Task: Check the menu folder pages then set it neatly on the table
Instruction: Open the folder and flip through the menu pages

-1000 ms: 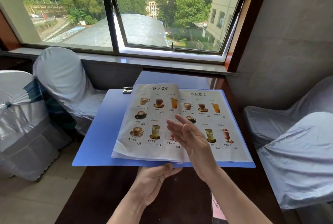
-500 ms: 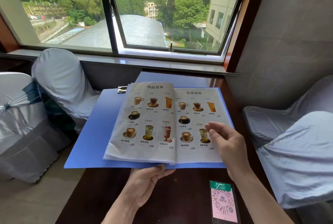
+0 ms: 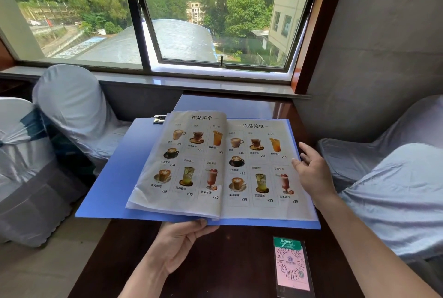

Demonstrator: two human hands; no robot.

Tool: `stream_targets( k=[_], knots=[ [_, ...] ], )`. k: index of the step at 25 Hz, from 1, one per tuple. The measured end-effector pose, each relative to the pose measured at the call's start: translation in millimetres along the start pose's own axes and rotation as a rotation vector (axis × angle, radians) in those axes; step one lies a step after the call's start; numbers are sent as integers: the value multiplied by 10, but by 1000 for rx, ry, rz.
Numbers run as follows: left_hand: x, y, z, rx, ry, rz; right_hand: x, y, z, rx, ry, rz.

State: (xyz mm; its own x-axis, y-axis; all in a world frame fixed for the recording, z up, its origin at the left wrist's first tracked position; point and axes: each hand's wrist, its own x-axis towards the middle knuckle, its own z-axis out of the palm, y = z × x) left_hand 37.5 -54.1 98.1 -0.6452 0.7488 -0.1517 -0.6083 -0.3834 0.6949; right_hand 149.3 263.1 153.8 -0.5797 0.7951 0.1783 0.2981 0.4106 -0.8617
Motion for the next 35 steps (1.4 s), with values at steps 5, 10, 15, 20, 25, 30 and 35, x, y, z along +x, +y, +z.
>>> stream_targets(
  k=[5,10,15,20,25,30,35],
  knots=[
    [1,33,-38,19,-8,-13,127,-1,59,125,-26,224],
    [5,71,-97,31,3,-31,125,11,91,252,-40,301],
    [4,102,-166,81,43,-32,91,-19,126,414,-24,334],
    [8,109,-167,133,64,-34,37,-8,177,429,0,334],
    [0,116,-206,58,39,-64,6,52,199,383,1,337],
    [-38,170,-192,-157,-246,-62,-10,165,180,311,35,330],
    [38,171,51,-80,-63,-65,-77,141,177,340,36,327]
  ],
)
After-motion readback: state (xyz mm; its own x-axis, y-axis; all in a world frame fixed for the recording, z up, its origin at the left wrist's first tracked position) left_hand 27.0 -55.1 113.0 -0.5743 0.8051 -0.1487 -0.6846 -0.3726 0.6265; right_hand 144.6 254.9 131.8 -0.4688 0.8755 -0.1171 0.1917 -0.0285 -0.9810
